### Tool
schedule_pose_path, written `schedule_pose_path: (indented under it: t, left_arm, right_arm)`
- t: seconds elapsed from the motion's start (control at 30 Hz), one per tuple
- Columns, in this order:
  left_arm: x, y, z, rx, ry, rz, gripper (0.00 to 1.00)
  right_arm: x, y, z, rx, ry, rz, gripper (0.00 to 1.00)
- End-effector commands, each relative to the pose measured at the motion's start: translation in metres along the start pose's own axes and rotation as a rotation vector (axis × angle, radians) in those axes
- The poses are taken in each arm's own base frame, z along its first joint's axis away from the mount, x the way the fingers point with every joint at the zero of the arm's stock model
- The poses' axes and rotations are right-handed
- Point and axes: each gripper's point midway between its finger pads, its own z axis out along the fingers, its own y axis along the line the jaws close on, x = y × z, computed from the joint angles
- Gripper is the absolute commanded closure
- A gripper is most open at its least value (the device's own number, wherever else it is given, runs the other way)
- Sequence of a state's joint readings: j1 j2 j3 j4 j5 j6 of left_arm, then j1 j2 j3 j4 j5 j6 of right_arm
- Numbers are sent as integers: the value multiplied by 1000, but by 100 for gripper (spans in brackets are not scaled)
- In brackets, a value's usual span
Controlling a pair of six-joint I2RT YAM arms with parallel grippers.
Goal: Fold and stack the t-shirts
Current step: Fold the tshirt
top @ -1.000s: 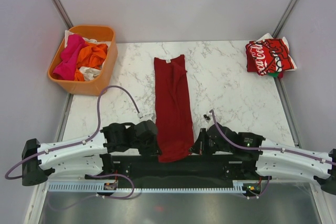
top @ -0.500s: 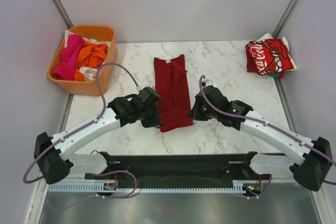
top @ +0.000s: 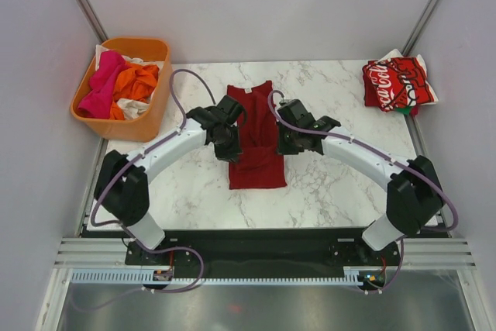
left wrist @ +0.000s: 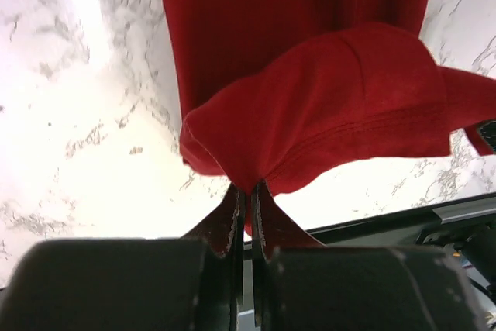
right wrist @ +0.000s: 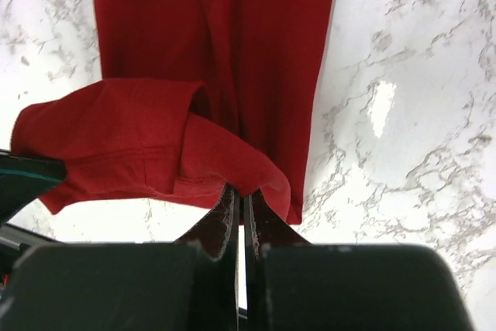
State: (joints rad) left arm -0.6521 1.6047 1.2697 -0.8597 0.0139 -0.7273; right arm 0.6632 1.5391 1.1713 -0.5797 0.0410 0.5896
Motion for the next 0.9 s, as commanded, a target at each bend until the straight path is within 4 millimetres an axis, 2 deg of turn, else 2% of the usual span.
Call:
schedule_pose_path:
  t: [0.0, 0.03, 0.07, 0.1, 0.17, 0.2, 0.23, 0.27, 0.3, 0.33, 0.37, 0.4, 0.43, 0.47, 0.5, 0.53, 0.57, 0.63, 0.67, 0.73, 0.77, 0.8, 0.83, 0.87]
  left_arm:
    - [-28, -7, 6, 32, 6, 79, 97]
    - [-37, -12, 7, 43, -2, 82, 97]
    - [-46, -7, 12, 39, 2, 73, 97]
    - [-46, -5, 28, 29, 45, 63, 97]
    - [-54, -2, 40, 30, 69, 55, 96]
    - [-66, -3, 41, 40, 55, 48, 94]
    - [-67, 2, 54, 24, 83, 41, 92]
    - [-79, 2, 55, 29, 68, 37, 90]
    - [-82, 3, 57, 29, 73, 30, 80]
    - [-83, 6, 66, 21, 93, 18, 72]
    - [-96, 8, 65, 34, 80, 7, 61]
    - [-100, 6, 65, 61, 92, 0, 36]
    - [-105, 8, 66, 69, 97, -8, 29]
    - [-123, 6, 58, 88, 61, -7, 22]
    - [-131, 7, 53, 84, 38, -4, 20]
    - [-138, 7, 46, 72, 16, 0, 20]
    - [-148, 9, 28, 59, -21, -1, 19]
    - [-158, 18, 11, 1, -83, 0, 17]
    - [-160, 20, -7, -11, -119, -4, 17]
    - [-159, 25, -26, -31, -167, -10, 19]
    - [-146, 28, -26, -38, -150, -12, 20]
    - [-145, 28, -45, -39, -204, -5, 24]
    - [-130, 33, -41, -53, -179, -2, 26]
    - [-118, 25, -43, -40, -180, 25, 29]
  right_arm:
    - [-27, 4, 6, -13, -32, -15, 100]
    - [-34, 4, 8, -13, -41, -14, 100]
    - [-37, 4, 12, -9, -37, -15, 100]
    - [-36, -4, 24, 12, -15, -6, 100]
    - [-48, -4, 32, 10, -14, -6, 100]
    - [-47, -13, 46, 34, 16, 5, 100]
    - [-59, -11, 48, 29, 1, 12, 89]
    - [-65, -19, 55, 42, 3, 11, 76]
    - [-63, -28, 69, 66, 30, 16, 53]
    - [-75, -22, 71, 41, 24, 16, 25]
    - [-79, -37, 82, 73, 38, 30, 20]
    - [-95, -39, 78, 84, 20, 41, 18]
    - [-103, -43, 79, 89, 13, 49, 15]
    - [-113, -53, 79, 98, -1, 61, 14]
    - [-130, -51, 71, 91, -33, 65, 13]
    - [-137, -52, 65, 90, -48, 62, 13]
    - [-150, -58, 54, 108, -89, 62, 13]
    - [-160, -60, 37, 118, -121, 40, 13]
    - [-166, -56, 19, 108, -158, 32, 12]
    - [-154, -57, 11, 94, -145, 24, 13]
    - [-152, -52, -4, 65, -167, 21, 15]
    - [-131, -43, 2, -14, -117, 17, 16]
    - [-122, -39, 0, -51, -103, 28, 22]
    - [-114, -29, -9, -97, -107, 24, 26]
